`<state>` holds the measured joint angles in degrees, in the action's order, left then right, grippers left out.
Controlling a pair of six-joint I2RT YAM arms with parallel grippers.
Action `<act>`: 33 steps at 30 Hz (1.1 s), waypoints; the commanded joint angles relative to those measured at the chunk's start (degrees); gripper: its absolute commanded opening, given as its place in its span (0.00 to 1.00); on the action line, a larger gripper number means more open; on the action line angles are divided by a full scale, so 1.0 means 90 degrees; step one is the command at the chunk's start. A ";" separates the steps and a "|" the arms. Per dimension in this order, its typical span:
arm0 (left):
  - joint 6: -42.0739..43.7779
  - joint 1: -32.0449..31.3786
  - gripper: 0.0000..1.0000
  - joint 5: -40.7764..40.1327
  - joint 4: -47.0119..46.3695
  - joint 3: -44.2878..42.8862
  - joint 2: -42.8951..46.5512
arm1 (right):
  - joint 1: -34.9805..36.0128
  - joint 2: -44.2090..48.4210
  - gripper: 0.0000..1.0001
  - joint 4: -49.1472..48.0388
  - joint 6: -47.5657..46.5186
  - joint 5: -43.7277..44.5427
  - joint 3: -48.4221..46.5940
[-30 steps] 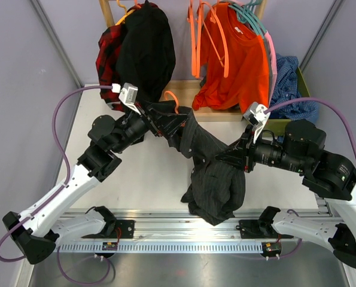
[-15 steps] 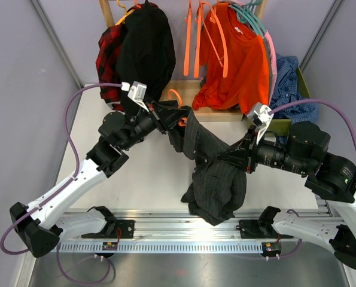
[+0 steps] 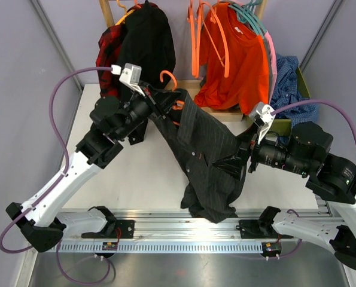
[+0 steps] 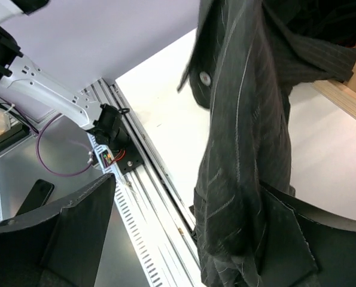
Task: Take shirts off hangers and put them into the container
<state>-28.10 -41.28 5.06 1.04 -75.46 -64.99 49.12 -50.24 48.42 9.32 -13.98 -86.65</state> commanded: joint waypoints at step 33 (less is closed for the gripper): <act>0.1608 0.0260 0.00 -0.3705 0.0638 -0.1519 0.0471 | 0.0050 0.0445 0.00 0.0644 -0.0225 0.2548 -0.0069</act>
<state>-17.08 -40.51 -18.09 14.52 -88.03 -65.69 49.21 -47.90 50.87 7.90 1.15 -85.54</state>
